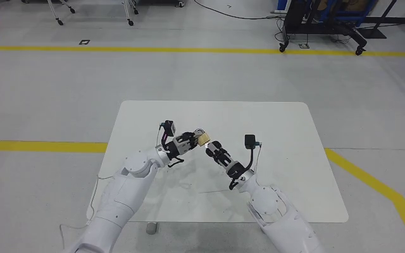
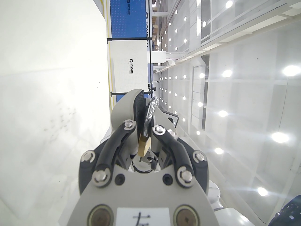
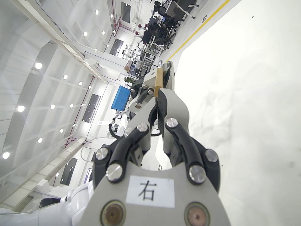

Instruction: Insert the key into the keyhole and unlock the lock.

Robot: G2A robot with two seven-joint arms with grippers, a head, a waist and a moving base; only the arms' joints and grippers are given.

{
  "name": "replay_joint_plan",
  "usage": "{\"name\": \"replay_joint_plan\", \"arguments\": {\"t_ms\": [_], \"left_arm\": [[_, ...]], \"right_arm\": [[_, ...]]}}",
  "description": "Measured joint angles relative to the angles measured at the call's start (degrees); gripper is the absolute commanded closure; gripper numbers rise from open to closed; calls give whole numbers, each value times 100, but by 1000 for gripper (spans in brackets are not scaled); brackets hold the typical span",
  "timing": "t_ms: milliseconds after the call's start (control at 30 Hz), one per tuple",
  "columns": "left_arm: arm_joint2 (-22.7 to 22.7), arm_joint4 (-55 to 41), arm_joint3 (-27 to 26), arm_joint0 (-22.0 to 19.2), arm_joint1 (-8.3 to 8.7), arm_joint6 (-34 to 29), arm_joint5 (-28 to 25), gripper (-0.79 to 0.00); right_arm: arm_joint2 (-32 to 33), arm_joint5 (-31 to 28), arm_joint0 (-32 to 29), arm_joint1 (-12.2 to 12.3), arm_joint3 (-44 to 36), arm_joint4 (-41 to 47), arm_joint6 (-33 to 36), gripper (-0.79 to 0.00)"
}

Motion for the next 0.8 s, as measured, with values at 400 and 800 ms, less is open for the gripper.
{"name": "replay_joint_plan", "arguments": {"t_ms": [400, 800], "left_arm": [[-244, -1025, 78, 54, -39, -179, -18, 0], [-92, -1041, 244, -89, -90, -674, -203, 0]], "right_arm": [[11, -83, -37, -8, -50, 85, 52, -785], [327, -844, 58, -68, 868, 4814, 2478, -240]]}}
